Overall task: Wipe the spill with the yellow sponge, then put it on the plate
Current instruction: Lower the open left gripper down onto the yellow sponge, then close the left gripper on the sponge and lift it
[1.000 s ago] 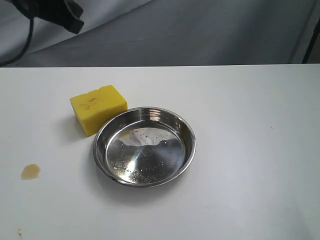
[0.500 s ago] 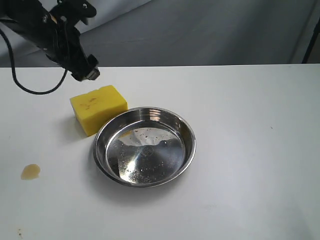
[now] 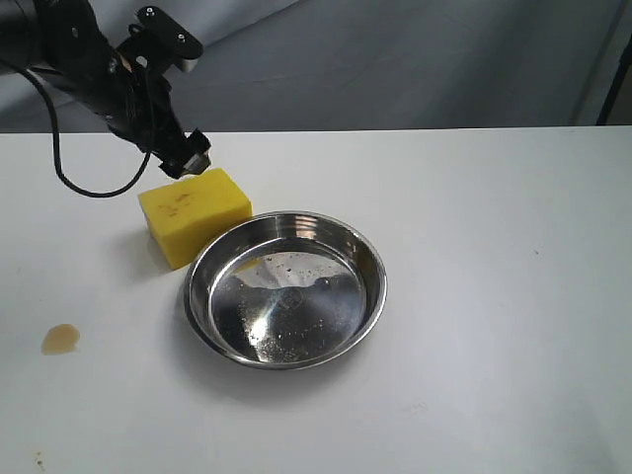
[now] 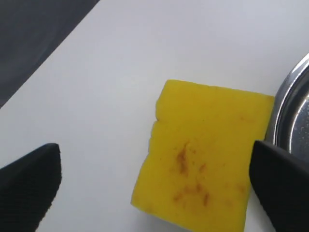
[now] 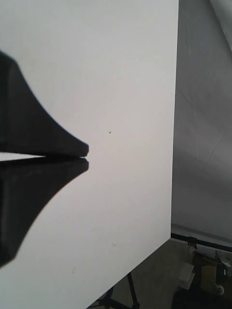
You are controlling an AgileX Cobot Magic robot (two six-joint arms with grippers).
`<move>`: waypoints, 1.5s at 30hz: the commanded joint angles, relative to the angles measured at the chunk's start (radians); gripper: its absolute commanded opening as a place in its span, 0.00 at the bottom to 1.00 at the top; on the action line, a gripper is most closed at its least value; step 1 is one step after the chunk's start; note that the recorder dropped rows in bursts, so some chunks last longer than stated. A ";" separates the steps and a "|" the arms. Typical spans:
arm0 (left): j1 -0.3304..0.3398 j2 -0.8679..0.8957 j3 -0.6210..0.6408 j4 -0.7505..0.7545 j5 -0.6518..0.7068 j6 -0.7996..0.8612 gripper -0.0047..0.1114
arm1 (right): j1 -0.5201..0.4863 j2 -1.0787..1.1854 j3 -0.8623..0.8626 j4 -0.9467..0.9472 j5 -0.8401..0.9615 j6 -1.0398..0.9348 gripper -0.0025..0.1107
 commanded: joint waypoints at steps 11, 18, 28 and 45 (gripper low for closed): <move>-0.004 0.096 -0.005 -0.049 -0.053 -0.106 0.94 | -0.004 -0.006 0.003 -0.010 -0.002 0.001 0.02; -0.004 0.150 -0.005 -0.049 -0.051 -0.117 0.94 | -0.004 -0.006 0.003 -0.010 -0.002 0.001 0.02; -0.004 0.228 -0.005 -0.049 -0.055 -0.128 0.94 | -0.004 -0.006 0.003 -0.010 -0.002 0.001 0.02; -0.004 0.241 -0.008 0.116 -0.009 -0.267 0.04 | -0.004 -0.006 0.003 -0.010 -0.002 0.001 0.02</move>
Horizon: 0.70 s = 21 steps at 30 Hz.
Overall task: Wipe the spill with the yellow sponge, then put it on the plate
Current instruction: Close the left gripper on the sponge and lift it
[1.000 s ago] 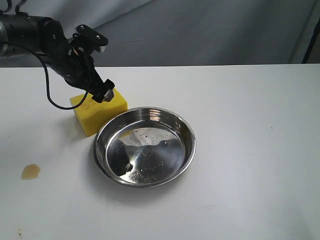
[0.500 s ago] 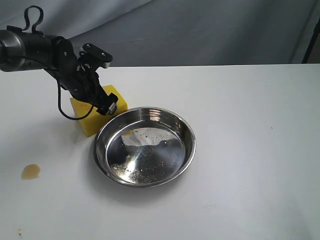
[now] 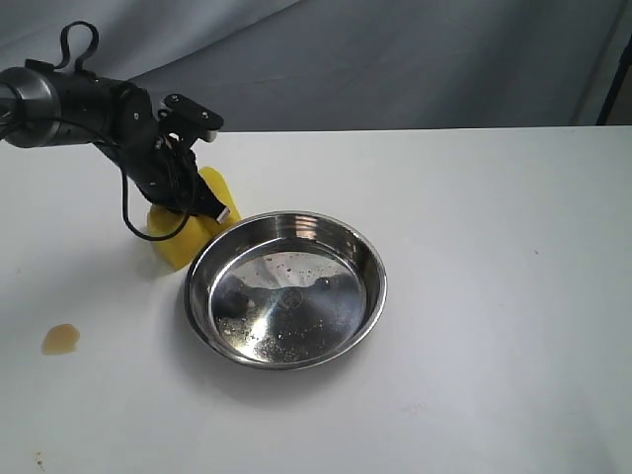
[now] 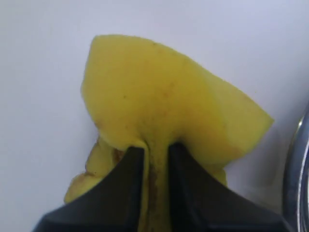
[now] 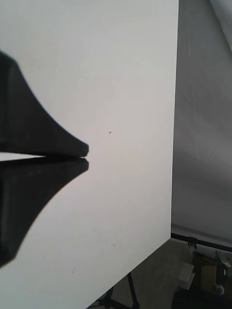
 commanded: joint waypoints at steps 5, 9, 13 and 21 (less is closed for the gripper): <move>0.002 0.008 -0.002 0.215 0.070 -0.163 0.04 | -0.004 -0.006 0.003 -0.010 -0.002 0.001 0.02; 0.002 -0.016 -0.002 0.214 0.097 -0.165 0.04 | -0.004 -0.006 0.003 -0.010 -0.002 0.001 0.02; 0.002 -0.058 -0.002 0.208 0.138 -0.165 0.04 | -0.004 -0.006 0.003 -0.010 -0.002 0.001 0.02; 0.002 -0.117 0.000 0.201 0.278 -0.163 0.04 | -0.004 -0.006 0.003 -0.010 -0.002 0.001 0.02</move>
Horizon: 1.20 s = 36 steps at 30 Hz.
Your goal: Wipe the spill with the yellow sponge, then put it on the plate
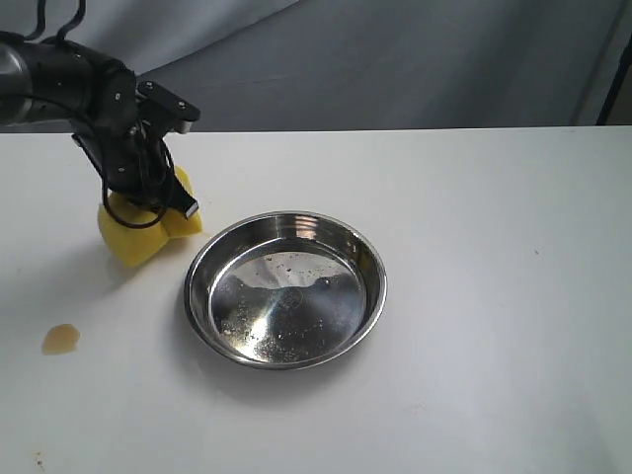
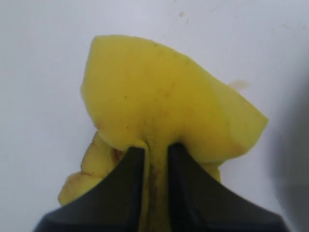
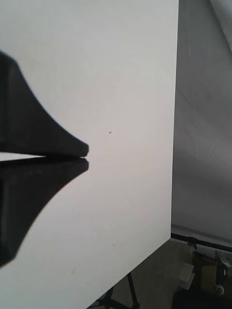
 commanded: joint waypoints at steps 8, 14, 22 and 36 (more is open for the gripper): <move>0.002 -0.099 0.122 0.000 0.088 -0.009 0.04 | -0.004 -0.006 0.003 -0.010 -0.002 0.001 0.02; 0.002 -0.137 0.200 0.003 0.099 -0.009 0.04 | -0.004 -0.006 0.003 -0.010 -0.002 0.001 0.02; 0.002 -0.181 0.363 0.003 0.065 -0.039 0.04 | -0.004 -0.006 0.003 -0.010 -0.002 0.001 0.02; 0.002 -0.341 0.545 0.003 0.026 -0.119 0.04 | -0.004 -0.006 0.003 -0.010 -0.002 0.001 0.02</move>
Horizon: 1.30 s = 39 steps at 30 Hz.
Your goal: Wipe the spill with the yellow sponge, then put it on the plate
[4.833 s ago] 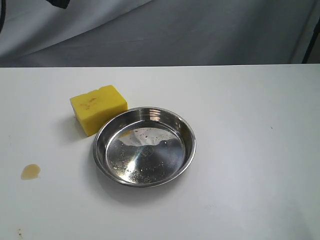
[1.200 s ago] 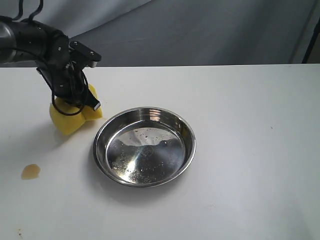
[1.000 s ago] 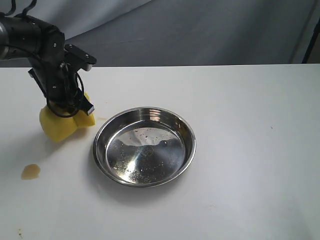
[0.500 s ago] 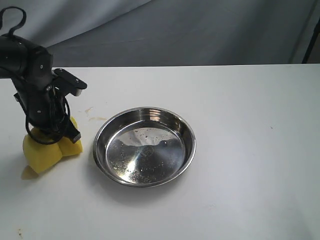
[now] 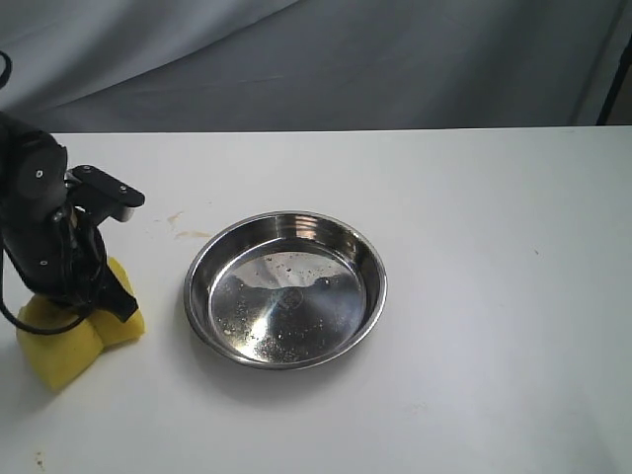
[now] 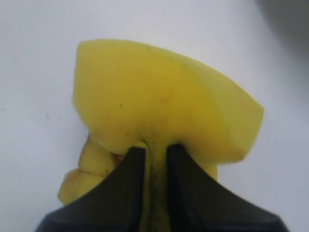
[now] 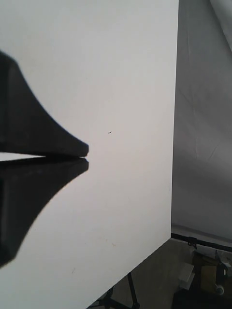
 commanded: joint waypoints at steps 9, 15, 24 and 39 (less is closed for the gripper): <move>0.082 -0.054 0.150 0.043 -0.109 -0.148 0.04 | -0.004 -0.006 0.003 -0.010 -0.002 0.001 0.02; 0.175 -0.054 0.204 0.041 -0.273 -0.177 0.04 | -0.004 -0.006 0.003 -0.010 -0.002 0.001 0.02; 0.194 0.037 0.198 0.044 -0.515 -0.142 0.04 | -0.004 -0.006 0.003 -0.010 -0.002 0.001 0.02; 0.194 0.362 -0.214 0.029 -0.427 -0.142 0.04 | -0.004 -0.006 0.003 -0.010 -0.002 0.001 0.02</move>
